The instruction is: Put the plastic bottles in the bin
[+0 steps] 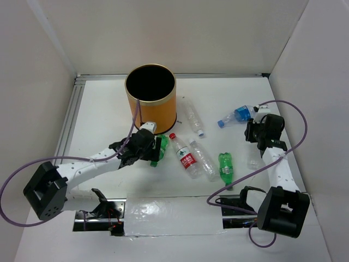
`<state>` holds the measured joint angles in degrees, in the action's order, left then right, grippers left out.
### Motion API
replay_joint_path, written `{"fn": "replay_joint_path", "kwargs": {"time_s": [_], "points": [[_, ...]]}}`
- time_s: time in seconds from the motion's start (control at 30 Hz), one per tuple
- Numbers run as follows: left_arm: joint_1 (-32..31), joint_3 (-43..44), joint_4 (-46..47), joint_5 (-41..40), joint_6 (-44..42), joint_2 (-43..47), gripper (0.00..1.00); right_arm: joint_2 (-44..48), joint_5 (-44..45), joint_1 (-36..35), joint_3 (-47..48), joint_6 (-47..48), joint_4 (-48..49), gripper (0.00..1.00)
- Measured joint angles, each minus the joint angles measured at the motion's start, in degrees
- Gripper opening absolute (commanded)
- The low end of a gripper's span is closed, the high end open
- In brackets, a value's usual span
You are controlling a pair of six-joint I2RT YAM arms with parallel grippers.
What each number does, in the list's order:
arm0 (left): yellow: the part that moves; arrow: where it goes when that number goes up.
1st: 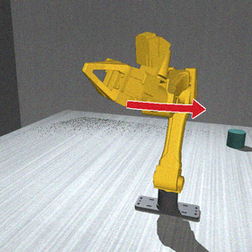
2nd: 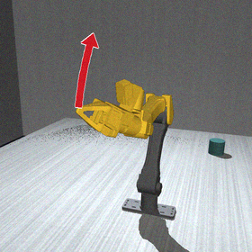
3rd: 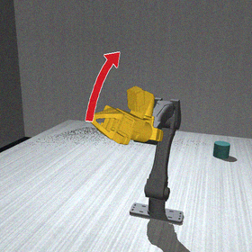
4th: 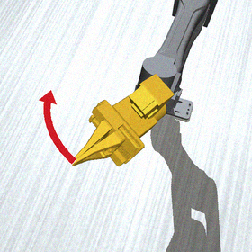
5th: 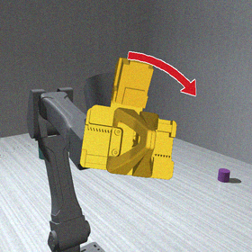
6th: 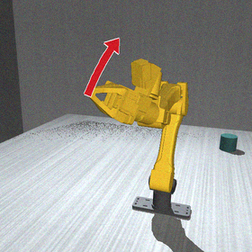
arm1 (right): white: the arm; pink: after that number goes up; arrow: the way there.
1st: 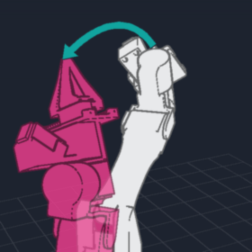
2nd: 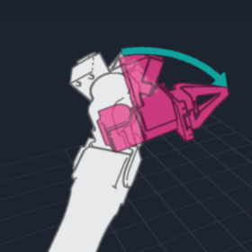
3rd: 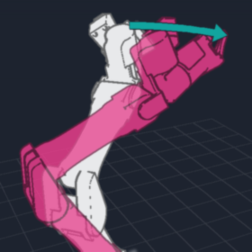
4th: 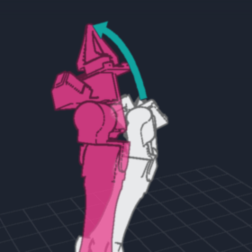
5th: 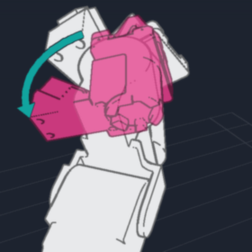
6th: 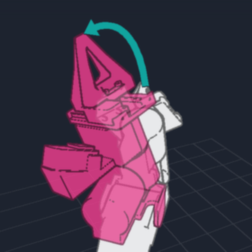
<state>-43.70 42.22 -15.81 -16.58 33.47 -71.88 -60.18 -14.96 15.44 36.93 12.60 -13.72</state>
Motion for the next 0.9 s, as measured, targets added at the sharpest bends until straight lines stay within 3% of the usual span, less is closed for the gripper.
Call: {"fn": "replay_joint_path", "kwargs": {"time_s": [0.07, 0.1, 0.2, 0.33, 0.4, 0.47, 0.5, 0.53, 0.63, 0.77, 0.8, 0.9], "points": [[-0.02, 0.2, 0.28, -0.33, 0.0, -2.25, 0.86, 0.0, -0.52, 0.17, -0.04, -0.35, -0.44, 0.61], [-0.13, 0.61, 0.28, -0.85, 0.09, -3.74, 0.89, 0.0, -0.79, 0.2, -0.09, -0.24, -0.55, 0.72], [-1.09, 2.73, 1.14, -1.84, 0.66, -9.35, 0.95, -0.31, -1.55, 0.2, -0.15, 0.28, -0.79, 0.88], [-2.38, 4.31, 3.65, -2.23, 1.05, -15.54, 0.96, -0.94, -2.45, 0.2, -0.26, 0.57, -1.2, 0.92], [-2.73, 5.44, 4.76, -2.21, 1.09, -18.71, 0.85, -1.11, -2.97, 0.2, -0.33, 0.68, -1.4, 0.92], [-3.13, 6.45, 5.92, -2.91, 0.72, -21.09, 0.62, -1.2, -3.54, 0.2, -0.33, 0.85, -1.49, 0.89], [-3.23, 6.86, 6.58, -2.91, 0.42, -21.55, 0.35, -1.25, -3.78, 0.2, -0.33, 0.94, -1.55, 0.86], [-3.39, 7.17, 7.08, -2.91, -0.2, -21.81, 0.23, -1.38, -3.93, 0.2, -0.33, 0.98, -1.57, 0.8], [-4.72, 7.34, 6.88, -2.75, -0.81, -21.66, 0.0, -2.03, -4.15, 0.2, -0.28, 0.55, -1.6, 0.76], [-8.92, 10.27, 1.79, -2.73, -3.52, -17.46, 0.0, -4.22, -5.18, 0.2, 1.46, -2.56, -1.57, 0.8], [-9.92, 11.89, 0.61, -2.71, -4.72, -15.5, 0.0, -5.49, -5.81, 0.2, 2.62, -3.52, -1.55, 0.84], [-11.76, 19.58, -0.74, -2.58, -7.89, -9.9, 0.0, -10.43, -8.41, 0.2, 7.37, -6.75, -1.4, 0.84]]}}
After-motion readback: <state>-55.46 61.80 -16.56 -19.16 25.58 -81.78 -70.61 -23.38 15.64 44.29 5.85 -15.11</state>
